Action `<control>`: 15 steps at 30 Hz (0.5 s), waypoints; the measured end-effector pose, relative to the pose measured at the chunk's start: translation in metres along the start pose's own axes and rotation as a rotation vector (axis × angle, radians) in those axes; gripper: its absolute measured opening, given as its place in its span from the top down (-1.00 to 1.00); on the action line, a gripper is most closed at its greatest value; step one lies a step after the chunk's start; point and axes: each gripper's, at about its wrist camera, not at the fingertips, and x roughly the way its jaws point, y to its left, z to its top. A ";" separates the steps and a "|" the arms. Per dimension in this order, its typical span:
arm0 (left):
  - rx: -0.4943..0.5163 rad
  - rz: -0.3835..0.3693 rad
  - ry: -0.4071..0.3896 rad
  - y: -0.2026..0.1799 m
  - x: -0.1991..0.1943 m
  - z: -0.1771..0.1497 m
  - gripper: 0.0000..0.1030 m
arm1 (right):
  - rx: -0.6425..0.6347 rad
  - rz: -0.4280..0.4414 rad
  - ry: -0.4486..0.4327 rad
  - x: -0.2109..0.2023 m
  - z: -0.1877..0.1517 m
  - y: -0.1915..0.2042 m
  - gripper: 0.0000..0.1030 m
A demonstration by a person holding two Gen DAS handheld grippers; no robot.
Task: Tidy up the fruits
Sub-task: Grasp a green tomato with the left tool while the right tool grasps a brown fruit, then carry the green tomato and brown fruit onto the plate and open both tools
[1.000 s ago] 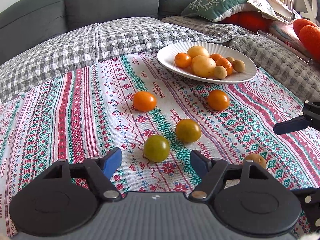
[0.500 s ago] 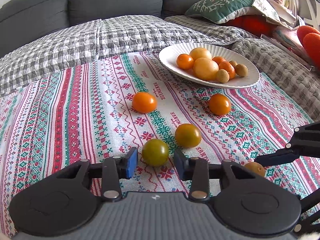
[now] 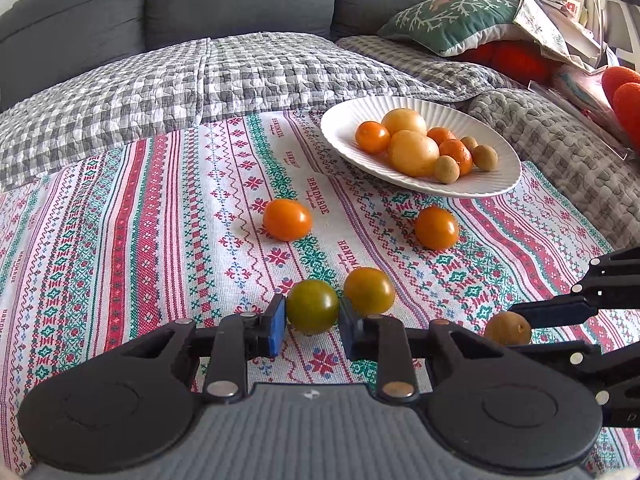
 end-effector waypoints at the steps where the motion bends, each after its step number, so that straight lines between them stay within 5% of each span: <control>1: -0.002 -0.003 -0.006 -0.001 -0.001 0.002 0.64 | 0.010 -0.006 -0.010 -0.002 0.001 -0.003 0.55; 15: -0.030 -0.056 -0.076 -0.022 -0.008 0.026 0.64 | 0.161 -0.121 -0.118 -0.025 0.016 -0.060 0.55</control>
